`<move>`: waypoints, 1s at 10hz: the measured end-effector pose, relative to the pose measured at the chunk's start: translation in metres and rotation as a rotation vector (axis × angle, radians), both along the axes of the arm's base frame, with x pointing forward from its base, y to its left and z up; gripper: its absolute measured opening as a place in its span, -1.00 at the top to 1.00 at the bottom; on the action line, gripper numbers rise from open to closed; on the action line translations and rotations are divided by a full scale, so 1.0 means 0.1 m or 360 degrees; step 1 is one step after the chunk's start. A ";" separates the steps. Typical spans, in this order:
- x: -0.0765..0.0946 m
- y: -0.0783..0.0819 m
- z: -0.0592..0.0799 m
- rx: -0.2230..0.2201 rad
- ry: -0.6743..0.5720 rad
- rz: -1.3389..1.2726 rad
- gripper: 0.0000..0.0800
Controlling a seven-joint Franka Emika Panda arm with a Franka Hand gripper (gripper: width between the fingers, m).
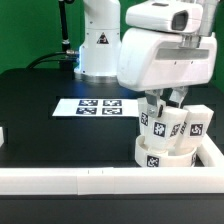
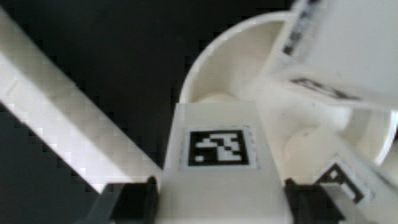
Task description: Assemble stool
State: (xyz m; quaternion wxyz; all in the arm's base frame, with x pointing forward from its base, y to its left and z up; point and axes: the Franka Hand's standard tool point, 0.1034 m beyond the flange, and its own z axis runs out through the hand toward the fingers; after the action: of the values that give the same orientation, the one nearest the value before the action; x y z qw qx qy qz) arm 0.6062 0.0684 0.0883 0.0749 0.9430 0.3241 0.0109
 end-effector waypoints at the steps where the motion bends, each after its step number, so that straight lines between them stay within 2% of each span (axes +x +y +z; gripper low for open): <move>1: 0.00 0.01 0.00 0.0016 -0.0020 -0.0153 0.16; 4: 0.00 0.02 0.00 0.0058 -0.0069 -0.0562 0.16; 8: 0.02 0.01 -0.02 0.0231 -0.0155 -0.1413 0.16; 10: 0.03 0.11 -0.02 0.0312 -0.0224 -0.1847 0.16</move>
Offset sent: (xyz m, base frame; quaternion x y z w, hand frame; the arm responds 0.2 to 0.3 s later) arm 0.0000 0.0000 0.0000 0.0000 0.0000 0.1790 0.9838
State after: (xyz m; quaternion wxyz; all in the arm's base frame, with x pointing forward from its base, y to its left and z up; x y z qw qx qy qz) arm 0.6094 0.0791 0.0863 0.0025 0.9656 -0.2530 0.0604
